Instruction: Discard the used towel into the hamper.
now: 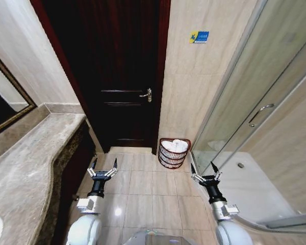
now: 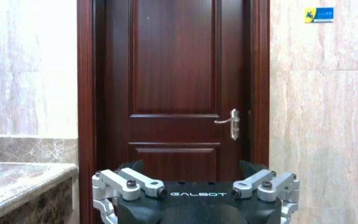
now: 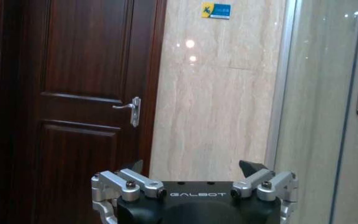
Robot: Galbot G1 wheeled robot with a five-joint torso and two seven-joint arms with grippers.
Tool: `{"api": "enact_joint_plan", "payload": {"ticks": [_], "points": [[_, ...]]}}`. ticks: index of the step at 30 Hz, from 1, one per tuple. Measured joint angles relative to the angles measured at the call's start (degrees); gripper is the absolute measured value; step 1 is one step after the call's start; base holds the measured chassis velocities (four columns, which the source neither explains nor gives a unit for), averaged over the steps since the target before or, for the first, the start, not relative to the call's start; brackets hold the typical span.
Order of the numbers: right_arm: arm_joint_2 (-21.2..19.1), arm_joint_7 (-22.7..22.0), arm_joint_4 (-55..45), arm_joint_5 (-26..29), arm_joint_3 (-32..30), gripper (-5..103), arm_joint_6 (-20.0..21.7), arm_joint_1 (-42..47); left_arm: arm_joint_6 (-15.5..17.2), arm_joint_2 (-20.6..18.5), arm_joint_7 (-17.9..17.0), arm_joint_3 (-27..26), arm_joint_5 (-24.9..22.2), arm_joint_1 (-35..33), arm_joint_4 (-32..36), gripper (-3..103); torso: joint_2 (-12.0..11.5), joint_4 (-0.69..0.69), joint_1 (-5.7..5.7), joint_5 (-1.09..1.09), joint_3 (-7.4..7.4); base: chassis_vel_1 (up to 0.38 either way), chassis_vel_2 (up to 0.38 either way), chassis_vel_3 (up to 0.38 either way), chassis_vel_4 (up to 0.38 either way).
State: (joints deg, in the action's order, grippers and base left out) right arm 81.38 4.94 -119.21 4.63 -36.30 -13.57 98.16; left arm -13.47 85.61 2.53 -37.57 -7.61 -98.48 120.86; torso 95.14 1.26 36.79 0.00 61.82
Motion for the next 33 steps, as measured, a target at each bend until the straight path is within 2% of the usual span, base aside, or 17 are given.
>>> {"api": "enact_joint_plan", "payload": {"ticks": [2,7,11,15,25,33], "points": [[0.07,0.36,0.21,0.00,-0.10,100,-0.44,-0.05,-0.04,0.02,0.06,0.02,0.00,-0.01,-0.02,100,1.17,-0.01,0.55,0.00,0.61,0.025,-0.032,-0.023,0.024],[0.10,0.97,0.44,0.03,-0.20,100,-0.75,0.07,-0.26,0.11,0.10,0.07,0.00,-0.19,-0.09,100,2.02,0.00,0.95,0.00,1.05,0.020,-0.026,-0.012,0.015],[0.07,1.02,0.73,0.12,-0.16,100,-1.06,0.08,-2.94,0.42,1.32,0.48,-0.46,-0.62,-0.23,100,3.72,0.00,1.80,0.00,1.96,0.000,0.000,0.000,0.000],[0.04,1.04,0.75,0.16,-0.07,100,-1.12,0.00,-3.50,0.98,0.32,0.85,-0.27,-0.66,-0.46,100,4.21,0.01,2.02,0.01,2.23,0.000,0.000,0.000,0.000],[-0.09,1.28,0.76,0.20,0.05,100,-1.18,0.05,-2.57,1.02,-1.44,0.63,1.39,-1.60,-0.28,100,4.33,0.01,2.01,0.00,2.32,0.000,0.000,0.000,0.000],[-0.21,1.26,0.58,0.38,-0.18,100,-1.18,0.05,-2.28,1.16,-1.75,0.74,1.99,-1.54,-0.37,100,1.54,0.01,0.88,0.00,0.76,0.000,0.000,0.000,0.000]]}}
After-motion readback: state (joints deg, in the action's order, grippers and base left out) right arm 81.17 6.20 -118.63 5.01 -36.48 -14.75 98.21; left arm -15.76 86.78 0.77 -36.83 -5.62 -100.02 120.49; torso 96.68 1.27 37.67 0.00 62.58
